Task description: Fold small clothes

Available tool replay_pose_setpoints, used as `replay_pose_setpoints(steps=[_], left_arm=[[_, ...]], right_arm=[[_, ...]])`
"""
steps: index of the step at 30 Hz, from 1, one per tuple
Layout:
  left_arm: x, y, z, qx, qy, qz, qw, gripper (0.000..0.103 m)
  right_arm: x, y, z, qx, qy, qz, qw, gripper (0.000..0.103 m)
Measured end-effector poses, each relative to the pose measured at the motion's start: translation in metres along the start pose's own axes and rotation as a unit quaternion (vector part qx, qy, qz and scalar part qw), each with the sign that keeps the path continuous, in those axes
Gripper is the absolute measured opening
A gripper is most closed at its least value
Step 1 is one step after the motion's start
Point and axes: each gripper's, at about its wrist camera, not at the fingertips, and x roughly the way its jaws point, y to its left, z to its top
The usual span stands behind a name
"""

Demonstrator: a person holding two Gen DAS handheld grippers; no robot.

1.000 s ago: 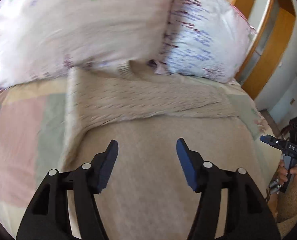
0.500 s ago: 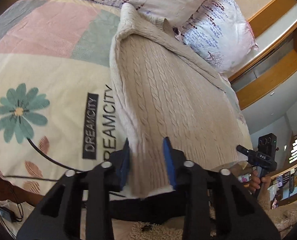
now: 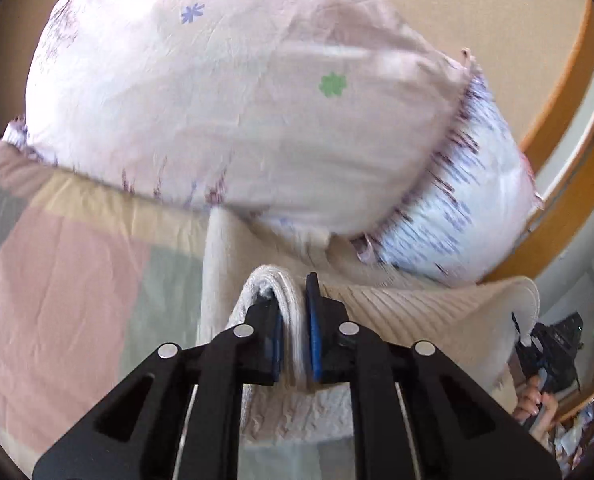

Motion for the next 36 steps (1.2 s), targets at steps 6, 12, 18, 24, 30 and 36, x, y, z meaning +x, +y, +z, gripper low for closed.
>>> replay_pose_setpoints(steps=[6,12,18,24,30,36], left_arm=[[0.037,0.021,0.02,-0.024,0.004,0.057,0.9981,0.072],[0.05,0.077,-0.014,-0.116,0.086,-0.005,0.9895,0.072],[0.076,0.077,-0.033,-0.157,0.108,-0.047,0.9806,0.067],[0.09,0.064,-0.039,-0.172,0.114,-0.036,0.9778,0.015],[0.056,-0.034,-0.019,-0.136,0.078,-0.175,0.972,0.013],[0.146,-0.195,-0.04,-0.144,0.141,-0.36,0.911,0.015]], right_arm=[[0.053,-0.052,0.006,0.008,-0.009,-0.135,0.991,0.074],[0.034,-0.056,-0.001,-0.026,-0.04,-0.108,0.993,0.084],[0.048,-0.051,-0.007,-0.035,-0.015,-0.108,0.993,0.084],[0.048,-0.053,-0.006,-0.015,-0.006,-0.071,0.997,0.084],[0.032,-0.055,0.004,0.007,-0.025,-0.049,0.998,0.084],[0.0,-0.056,0.019,0.0,-0.064,-0.031,0.997,0.084]])
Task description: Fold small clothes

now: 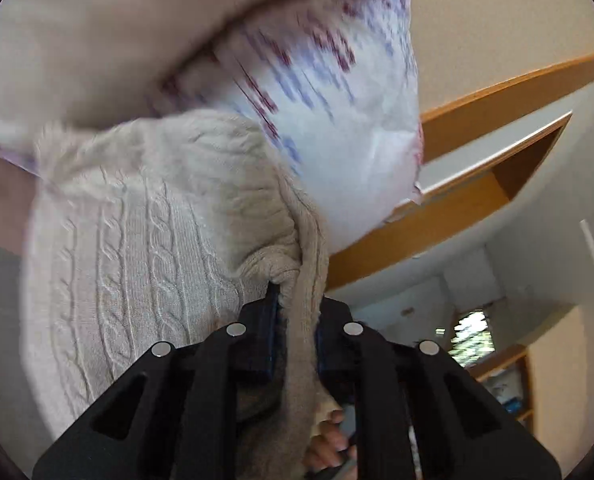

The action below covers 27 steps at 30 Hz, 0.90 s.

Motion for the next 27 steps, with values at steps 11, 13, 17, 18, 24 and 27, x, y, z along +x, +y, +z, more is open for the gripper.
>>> replay_pose_setpoints(steps=[11,13,17,18,24,27], left_arm=[[-0.011,0.001,-0.013,0.083,-0.017,0.188,0.9786,0.069],[-0.015,0.012,-0.017,0.097,-0.005,0.274,0.9568,0.074],[-0.012,0.044,-0.03,0.092,0.043,0.366,0.9249,0.077],[-0.014,0.052,-0.034,0.092,0.045,0.372,0.9227,0.079],[0.0,0.065,-0.046,0.085,0.036,0.335,0.9375,0.083],[0.011,0.069,-0.047,0.066,0.014,0.293,0.9538,0.085]], right_arm=[[0.009,-0.067,0.024,0.081,0.116,-0.045,0.989,0.092],[0.022,-0.071,0.015,0.085,0.149,-0.062,0.983,0.092],[0.043,-0.073,0.001,0.074,0.198,-0.081,0.974,0.091],[0.046,-0.07,-0.001,0.059,0.201,-0.092,0.973,0.091],[0.064,-0.056,-0.019,0.024,0.225,-0.084,0.97,0.066],[0.069,-0.058,-0.024,0.033,0.223,-0.066,0.972,0.032]])
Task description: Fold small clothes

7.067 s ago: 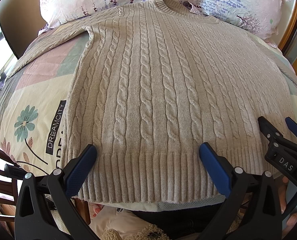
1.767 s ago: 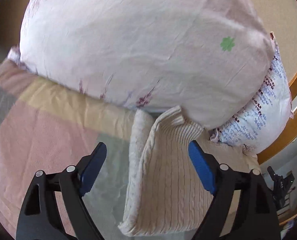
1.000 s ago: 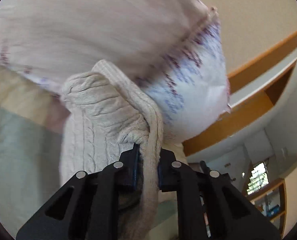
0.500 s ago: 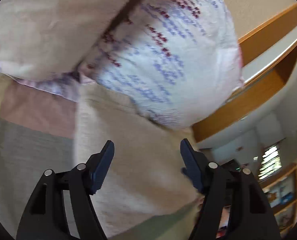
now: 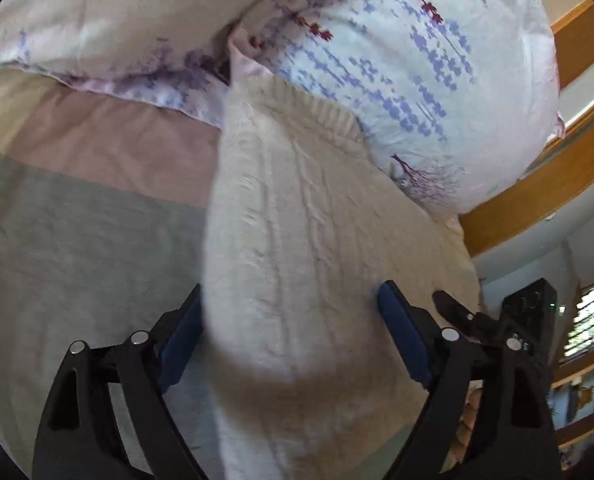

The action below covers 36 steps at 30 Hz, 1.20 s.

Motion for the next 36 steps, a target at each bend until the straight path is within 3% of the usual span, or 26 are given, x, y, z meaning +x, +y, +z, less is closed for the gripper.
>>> replay_pose_setpoints(steps=[2,4,6,9,10,12,13,15,16,18,19,20,21,22,24,26,31,33,36], left_arm=[[0.005,-0.007,-0.001,-0.005,0.002,-0.004,1.0,0.066],[-0.008,0.002,0.003,-0.014,0.005,-0.045,0.9989,0.045],[-0.034,0.012,0.007,-0.005,0.009,-0.082,0.9966,0.041],[-0.086,0.025,0.006,0.058,-0.042,-0.04,0.9966,0.042],[-0.093,0.032,0.007,0.074,-0.046,-0.001,0.9962,0.047],[-0.097,0.049,0.006,0.08,-0.047,0.084,0.9921,0.051],[-0.103,0.057,0.004,0.078,-0.056,0.117,0.9885,0.05],[-0.131,0.074,-0.003,0.071,-0.083,0.138,0.9844,0.051],[-0.141,0.076,-0.009,0.067,-0.09,0.151,0.9821,0.058],[-0.157,0.076,-0.024,0.072,-0.094,0.189,0.9748,0.074],[-0.164,0.075,-0.034,0.082,-0.094,0.205,0.9708,0.084],[-0.168,0.073,-0.046,0.093,-0.095,0.219,0.9666,0.092],[-0.169,0.068,-0.058,0.101,-0.098,0.235,0.9619,0.097],[-0.169,0.064,-0.069,0.107,-0.099,0.25,0.9573,0.102],[-0.158,0.053,-0.085,0.117,-0.09,0.258,0.9547,0.102],[-0.148,0.048,-0.1,0.127,-0.068,0.266,0.9532,0.102],[-0.115,0.033,-0.118,0.175,-0.031,0.315,0.9324,0.102],[-0.111,0.037,-0.12,0.171,-0.033,0.319,0.9318,0.102],[-0.115,0.042,-0.118,0.155,-0.032,0.312,0.9368,0.102]], right_arm=[[-0.002,-0.002,0.001,0.011,-0.006,0.031,0.999,0.029],[-0.006,0.002,-0.002,0.005,-0.015,0.07,0.997,0.027],[-0.008,0.02,-0.007,-0.021,-0.016,0.117,0.993,0.026],[0.016,0.054,-0.021,-0.062,0.021,0.152,0.986,0.027],[0.026,0.061,-0.025,-0.073,0.035,0.134,0.988,0.027],[0.053,0.074,-0.033,-0.104,0.051,0.035,0.993,0.035],[0.059,0.077,-0.036,-0.114,0.043,-0.008,0.993,0.038],[0.047,0.082,-0.035,-0.137,-0.016,-0.079,0.987,0.056],[0.034,0.084,-0.034,-0.146,-0.068,-0.139,0.977,0.059],[0.003,0.088,-0.035,-0.153,-0.154,-0.279,0.935,0.07],[-0.011,0.092,-0.037,-0.153,-0.171,-0.303,0.925,0.077],[-0.022,0.094,-0.04,-0.155,-0.172,-0.283,0.931,0.096],[-0.033,0.097,-0.048,-0.16,-0.168,-0.242,0.942,0.101],[-0.04,0.101,-0.059,-0.166,-0.162,-0.206,0.951,0.101],[-0.045,0.11,-0.084,-0.184,-0.141,-0.198,0.952,0.101],[-0.036,0.125,-0.116,-0.223,-0.117,-0.218,0.943,0.101],[-0.003,0.132,-0.183,-0.304,-0.072,-0.264,0.912,0.101],[0.021,0.132,-0.196,-0.316,-0.051,-0.294,0.901,0.101],[0.031,0.129,-0.205,-0.299,-0.029,-0.294,0.907,0.101]])
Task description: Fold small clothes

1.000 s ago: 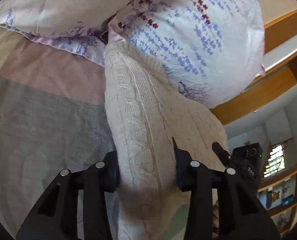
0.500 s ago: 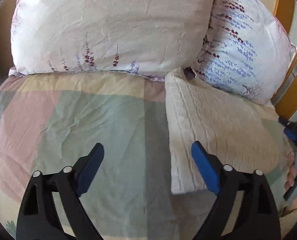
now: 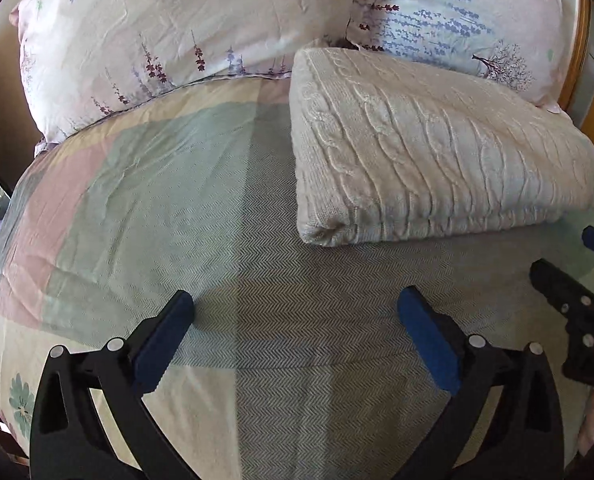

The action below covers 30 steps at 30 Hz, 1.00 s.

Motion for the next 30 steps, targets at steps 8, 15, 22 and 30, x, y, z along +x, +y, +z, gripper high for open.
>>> replay_pose_setpoints(steps=[8,15,22,30], left_arm=[[-0.0002,0.0055,-0.0009,-0.009,0.005,-0.011,0.9999,0.102],[-0.0005,0.0056,-0.0009,-0.009,0.005,-0.011,0.9999,0.102],[-0.0006,0.0057,-0.001,-0.008,0.005,-0.011,0.9999,0.102],[-0.0007,0.0056,-0.0009,-0.008,0.005,-0.011,0.9999,0.102]], right_arm=[[0.011,0.0014,-0.0042,0.016,0.031,-0.013,0.999,0.101],[0.0102,0.0011,-0.0042,0.017,0.031,-0.013,0.999,0.101],[0.0101,0.0009,-0.0036,0.017,0.031,-0.013,0.999,0.101],[0.0101,0.0008,-0.0037,0.017,0.03,-0.013,0.999,0.101]])
